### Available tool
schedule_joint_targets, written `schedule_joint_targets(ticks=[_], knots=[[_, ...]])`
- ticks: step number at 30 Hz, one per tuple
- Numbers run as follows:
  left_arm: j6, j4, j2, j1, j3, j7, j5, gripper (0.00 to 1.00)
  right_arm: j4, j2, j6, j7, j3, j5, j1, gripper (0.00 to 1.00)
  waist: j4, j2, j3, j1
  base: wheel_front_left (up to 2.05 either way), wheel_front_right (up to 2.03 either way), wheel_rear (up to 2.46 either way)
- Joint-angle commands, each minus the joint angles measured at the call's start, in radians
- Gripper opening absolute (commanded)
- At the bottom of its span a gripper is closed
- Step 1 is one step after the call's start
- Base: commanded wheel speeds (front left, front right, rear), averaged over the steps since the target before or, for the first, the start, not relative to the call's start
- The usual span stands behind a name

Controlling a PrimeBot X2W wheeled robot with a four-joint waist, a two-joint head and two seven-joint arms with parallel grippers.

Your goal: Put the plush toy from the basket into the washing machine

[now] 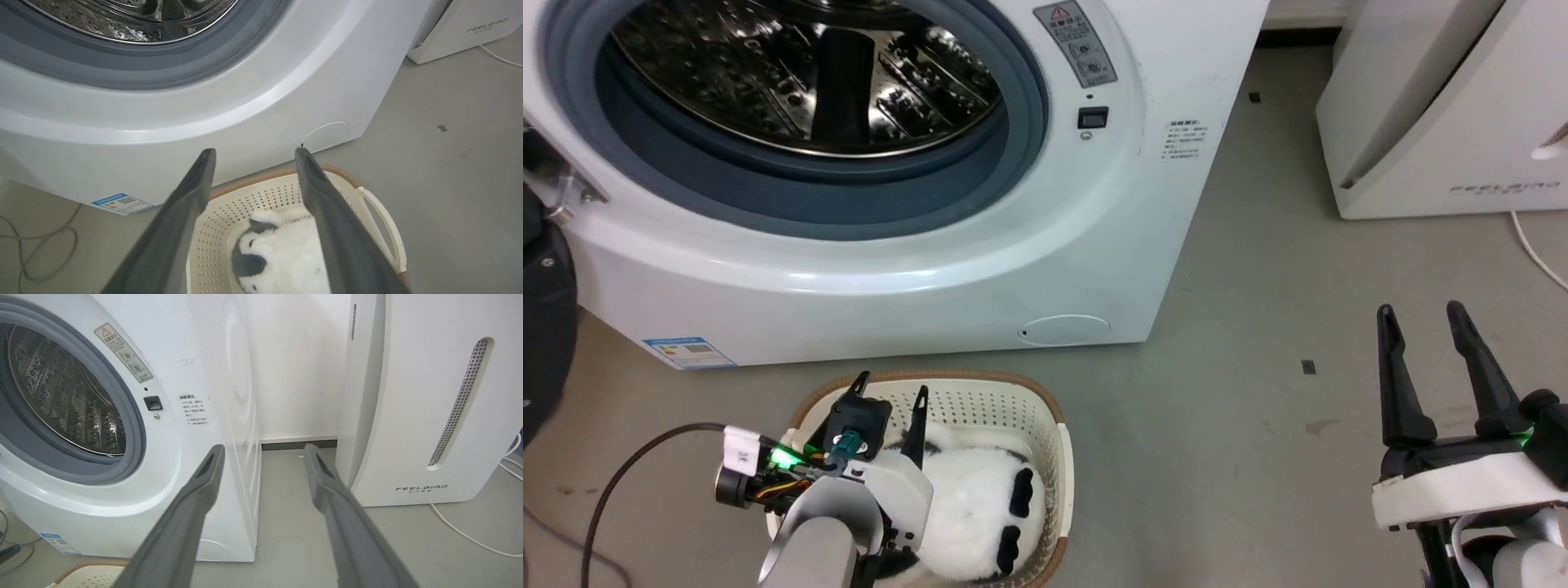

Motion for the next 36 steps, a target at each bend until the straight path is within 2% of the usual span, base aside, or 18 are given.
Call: schedule_joint_targets(ticks=[1,21,36], knots=[[-0.010,0.051,0.009,-0.038,-0.016,-0.007,0.010,1.00,-0.009,0.000,0.000,-0.013,-0.006,0.020,-0.023,1.00,-0.012,0.0000,0.024,-0.0001,0.00,0.00,0.00],[-0.077,0.298,0.067,-0.194,-0.139,0.123,0.042,1.00,-0.048,-0.001,0.000,-0.052,-0.014,0.084,-0.098,1.00,-0.066,0.0000,0.196,-0.0001,0.00,0.00,0.00],[-0.107,0.454,0.119,-0.345,-0.296,0.222,0.106,1.00,-0.088,-0.001,-0.001,-0.084,-0.027,0.140,-0.171,1.00,-0.108,0.0000,0.390,-0.0001,0.00,0.00,0.00]])
